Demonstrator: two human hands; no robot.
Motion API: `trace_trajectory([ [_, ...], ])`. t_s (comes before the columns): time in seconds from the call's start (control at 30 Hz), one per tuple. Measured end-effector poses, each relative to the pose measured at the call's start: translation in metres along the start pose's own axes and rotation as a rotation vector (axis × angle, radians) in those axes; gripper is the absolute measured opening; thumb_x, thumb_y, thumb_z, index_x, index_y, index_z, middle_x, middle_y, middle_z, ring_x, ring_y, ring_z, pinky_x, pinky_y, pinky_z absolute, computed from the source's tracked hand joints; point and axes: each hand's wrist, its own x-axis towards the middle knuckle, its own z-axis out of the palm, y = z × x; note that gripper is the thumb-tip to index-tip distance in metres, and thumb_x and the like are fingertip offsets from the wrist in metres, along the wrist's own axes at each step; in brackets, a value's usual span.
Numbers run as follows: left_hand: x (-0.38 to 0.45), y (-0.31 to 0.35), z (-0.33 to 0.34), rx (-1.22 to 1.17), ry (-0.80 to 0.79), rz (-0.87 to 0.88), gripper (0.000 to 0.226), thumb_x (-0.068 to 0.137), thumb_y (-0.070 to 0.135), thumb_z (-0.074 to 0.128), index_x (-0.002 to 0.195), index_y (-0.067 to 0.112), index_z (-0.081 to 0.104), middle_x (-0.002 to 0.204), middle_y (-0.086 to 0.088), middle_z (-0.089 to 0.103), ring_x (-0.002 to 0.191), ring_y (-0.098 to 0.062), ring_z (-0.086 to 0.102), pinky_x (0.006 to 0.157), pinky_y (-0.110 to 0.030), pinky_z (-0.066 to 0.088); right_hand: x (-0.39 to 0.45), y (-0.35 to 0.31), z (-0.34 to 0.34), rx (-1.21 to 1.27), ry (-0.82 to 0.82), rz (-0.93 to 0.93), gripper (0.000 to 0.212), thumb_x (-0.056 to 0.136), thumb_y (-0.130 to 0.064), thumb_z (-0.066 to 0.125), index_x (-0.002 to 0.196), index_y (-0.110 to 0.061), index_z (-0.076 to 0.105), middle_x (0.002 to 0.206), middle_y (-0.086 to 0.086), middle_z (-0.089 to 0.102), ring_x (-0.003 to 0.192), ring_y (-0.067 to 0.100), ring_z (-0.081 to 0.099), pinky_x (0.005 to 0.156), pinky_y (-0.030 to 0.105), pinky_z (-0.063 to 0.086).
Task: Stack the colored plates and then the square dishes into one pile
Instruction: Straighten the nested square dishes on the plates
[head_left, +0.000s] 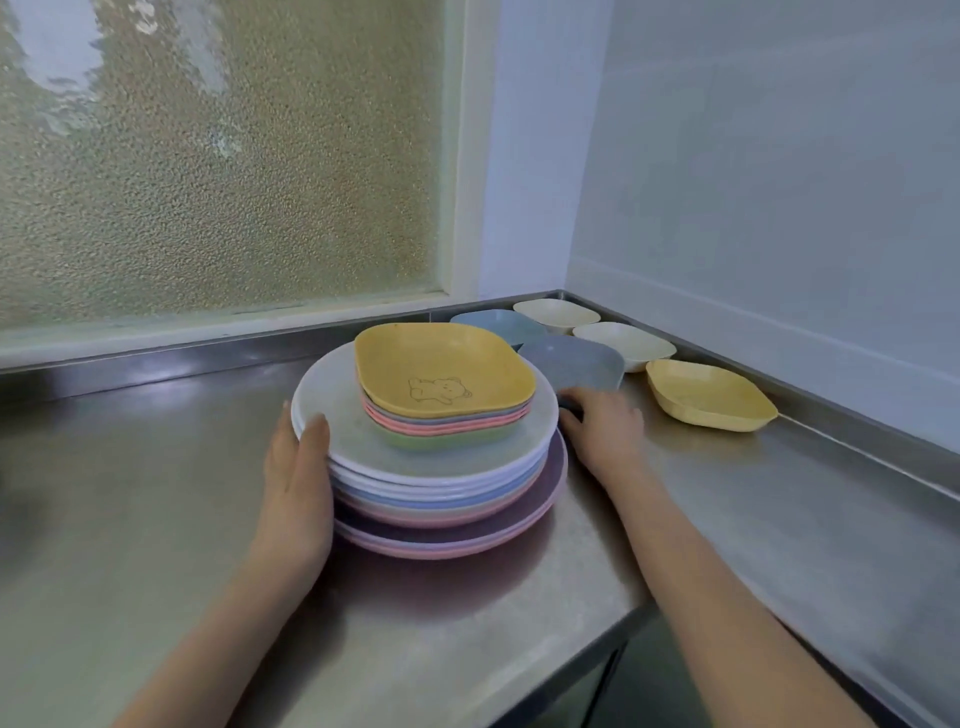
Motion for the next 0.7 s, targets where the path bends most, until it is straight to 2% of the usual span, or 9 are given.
trace_trajectory([
  [0.07, -0.002, -0.003, 0.0, 0.057, 0.023, 0.011, 0.052, 0.101, 0.039, 0.03, 0.15, 0.024, 0.022, 0.156, 0.007, 0.024, 0.143, -0.007, 0.021, 0.112, -0.022, 0.012, 0.006, -0.002, 0.002, 0.03, 0.017, 0.01, 0.022, 0.088, -0.018, 0.053, 0.1, -0.024, 0.07, 0.102, 0.007, 0.071, 0.1, 0.031, 0.06, 0.074, 0.035, 0.046],
  [0.13, -0.003, -0.007, 0.001, 0.083, 0.026, 0.011, 0.05, 0.104, 0.032, 0.025, 0.152, 0.023, 0.013, 0.158, 0.011, 0.015, 0.143, -0.002, 0.013, 0.106, -0.015, 0.008, 0.012, -0.003, 0.002, 0.104, 0.061, 0.036, 0.021, 0.087, -0.01, 0.051, 0.09, -0.018, 0.07, 0.094, 0.012, 0.071, 0.092, 0.034, 0.062, 0.069, 0.036, 0.05],
  [0.2, -0.004, -0.006, 0.001, 0.087, 0.019, 0.03, 0.05, 0.104, 0.032, 0.025, 0.152, 0.025, 0.012, 0.157, 0.014, 0.015, 0.139, 0.004, 0.014, 0.104, -0.014, 0.008, 0.013, -0.005, 0.001, 0.216, 0.161, 0.061, 0.021, 0.086, -0.004, 0.05, 0.085, -0.015, 0.069, 0.09, 0.014, 0.071, 0.088, 0.035, 0.062, 0.067, 0.036, 0.05],
  [0.27, -0.003, -0.007, 0.001, 0.081, 0.02, 0.034, 0.05, 0.103, 0.032, 0.025, 0.151, 0.024, 0.013, 0.157, 0.014, 0.015, 0.133, 0.008, 0.014, 0.104, -0.013, 0.008, 0.008, -0.009, -0.004, 0.325, 0.3, 0.064, 0.019, 0.087, -0.003, 0.052, 0.09, -0.009, 0.069, 0.09, 0.015, 0.071, 0.087, 0.035, 0.061, 0.065, 0.03, 0.042],
  [0.37, -0.004, -0.006, 0.001, 0.081, 0.026, 0.064, 0.049, 0.104, 0.031, 0.025, 0.151, 0.022, 0.016, 0.157, 0.011, 0.018, 0.132, 0.008, 0.016, 0.104, -0.013, 0.01, -0.003, -0.024, -0.021, 0.456, 0.528, -0.057, 0.015, 0.089, -0.004, 0.053, 0.091, -0.006, 0.068, 0.086, 0.008, 0.069, 0.084, 0.032, 0.058, 0.064, 0.024, 0.028],
  [0.47, -0.004, -0.007, 0.0, 0.091, 0.032, 0.075, 0.048, 0.104, 0.03, 0.026, 0.15, 0.022, 0.018, 0.154, 0.012, 0.02, 0.133, 0.006, 0.017, 0.104, -0.014, 0.01, -0.018, -0.047, -0.045, 0.585, 0.68, -0.164, 0.015, 0.088, -0.001, 0.056, 0.096, -0.004, 0.068, 0.087, -0.006, 0.058, 0.084, 0.022, 0.053, 0.07, 0.023, 0.034],
  [0.57, -0.003, -0.009, -0.002, 0.09, 0.031, 0.08, 0.049, 0.104, 0.033, 0.029, 0.151, 0.022, 0.019, 0.156, 0.009, 0.021, 0.14, -0.002, 0.019, 0.107, -0.018, 0.012, -0.033, -0.071, -0.065, 0.679, 0.624, -0.33, 0.014, 0.089, -0.005, 0.055, 0.096, -0.006, 0.068, 0.092, -0.01, 0.058, 0.091, 0.016, 0.055, 0.077, 0.028, 0.044],
  [0.7, -0.002, -0.009, -0.003, 0.083, 0.03, 0.081, 0.049, 0.104, 0.031, 0.03, 0.15, 0.02, 0.021, 0.156, 0.006, 0.023, 0.142, -0.006, 0.02, 0.111, -0.021, 0.013, -0.053, -0.089, -0.081, 0.646, 0.421, -0.522, 0.014, 0.088, -0.004, 0.056, 0.094, -0.007, 0.069, 0.09, -0.018, 0.057, 0.091, 0.001, 0.049, 0.085, 0.009, 0.036],
])
